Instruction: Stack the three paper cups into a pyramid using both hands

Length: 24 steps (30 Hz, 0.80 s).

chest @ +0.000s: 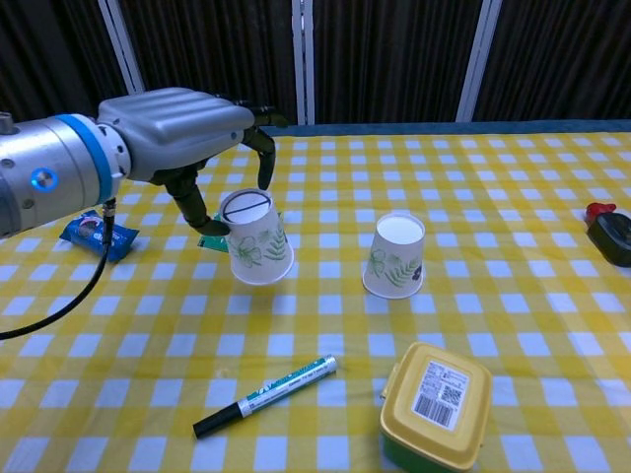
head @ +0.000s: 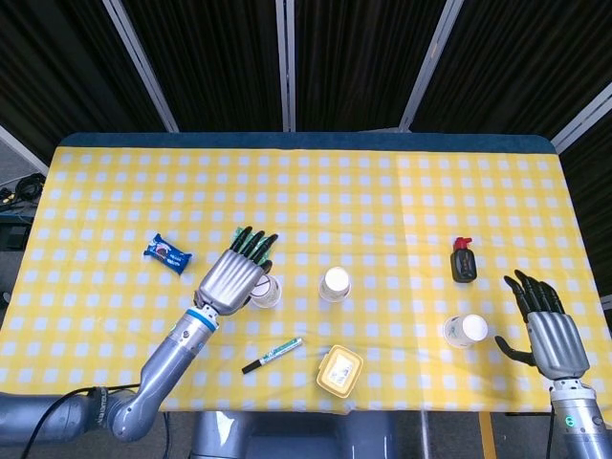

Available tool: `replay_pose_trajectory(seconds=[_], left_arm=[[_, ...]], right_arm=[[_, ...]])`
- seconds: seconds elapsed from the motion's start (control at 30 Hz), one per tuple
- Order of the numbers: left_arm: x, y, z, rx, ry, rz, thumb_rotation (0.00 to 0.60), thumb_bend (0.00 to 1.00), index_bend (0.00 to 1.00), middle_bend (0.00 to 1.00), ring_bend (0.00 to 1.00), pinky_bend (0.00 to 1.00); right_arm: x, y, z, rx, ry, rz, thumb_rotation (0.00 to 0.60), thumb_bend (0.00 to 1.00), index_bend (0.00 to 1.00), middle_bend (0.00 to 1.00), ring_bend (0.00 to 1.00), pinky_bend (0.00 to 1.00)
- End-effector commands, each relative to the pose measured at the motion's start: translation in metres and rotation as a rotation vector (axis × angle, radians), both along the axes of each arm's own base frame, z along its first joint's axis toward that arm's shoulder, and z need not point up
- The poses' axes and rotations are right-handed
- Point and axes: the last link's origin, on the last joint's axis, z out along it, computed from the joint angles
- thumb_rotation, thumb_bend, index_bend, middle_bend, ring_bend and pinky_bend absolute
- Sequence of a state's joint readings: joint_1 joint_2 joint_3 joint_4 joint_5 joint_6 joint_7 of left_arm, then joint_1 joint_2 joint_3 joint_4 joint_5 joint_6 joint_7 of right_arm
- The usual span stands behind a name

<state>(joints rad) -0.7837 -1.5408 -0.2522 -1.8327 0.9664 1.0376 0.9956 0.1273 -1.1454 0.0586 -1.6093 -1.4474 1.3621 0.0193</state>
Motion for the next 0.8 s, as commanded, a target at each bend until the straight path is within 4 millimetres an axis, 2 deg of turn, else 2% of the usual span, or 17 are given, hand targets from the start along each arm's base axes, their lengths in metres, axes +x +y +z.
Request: replay_pose_trajectory(seconds=[0.03, 0.17, 0.33, 0.57, 0.8], left_arm=[[0.019, 0.015, -0.013, -0.014, -0.011, -0.008, 0.600, 0.30, 0.50, 0.00, 0.00, 0.00], [0.035, 0.029, -0.027, -0.035, -0.023, -0.004, 0.600, 0.30, 0.51, 0.00, 0.00, 0.00], [0.045, 0.037, -0.045, -0.064, -0.004, -0.014, 0.600, 0.30, 0.51, 0.00, 0.00, 0.00], [0.048, 0.043, -0.060, -0.083, 0.019, -0.018, 0.600, 0.30, 0.51, 0.00, 0.00, 0.00], [0.047, 0.041, -0.069, -0.107, 0.023, -0.027, 0.600, 0.29, 0.47, 0.00, 0.00, 0.00]], right_arm=[[-0.005, -0.004, 0.000, 0.002, -0.002, -0.019, 0.600, 0.14, 0.01, 0.00, 0.00, 0.00], [-0.013, -0.010, 0.001, -0.005, -0.004, -0.051, 0.600, 0.14, 0.01, 0.00, 0.00, 0.00], [-0.019, -0.014, 0.003, -0.015, -0.005, -0.073, 0.600, 0.15, 0.01, 0.00, 0.00, 0.00], [-0.024, -0.017, 0.004, -0.027, -0.013, -0.076, 0.600, 0.14, 0.01, 0.00, 0.00, 0.00], [-0.025, -0.017, 0.001, -0.020, -0.009, -0.077, 0.600, 0.14, 0.01, 0.00, 0.00, 0.00]])
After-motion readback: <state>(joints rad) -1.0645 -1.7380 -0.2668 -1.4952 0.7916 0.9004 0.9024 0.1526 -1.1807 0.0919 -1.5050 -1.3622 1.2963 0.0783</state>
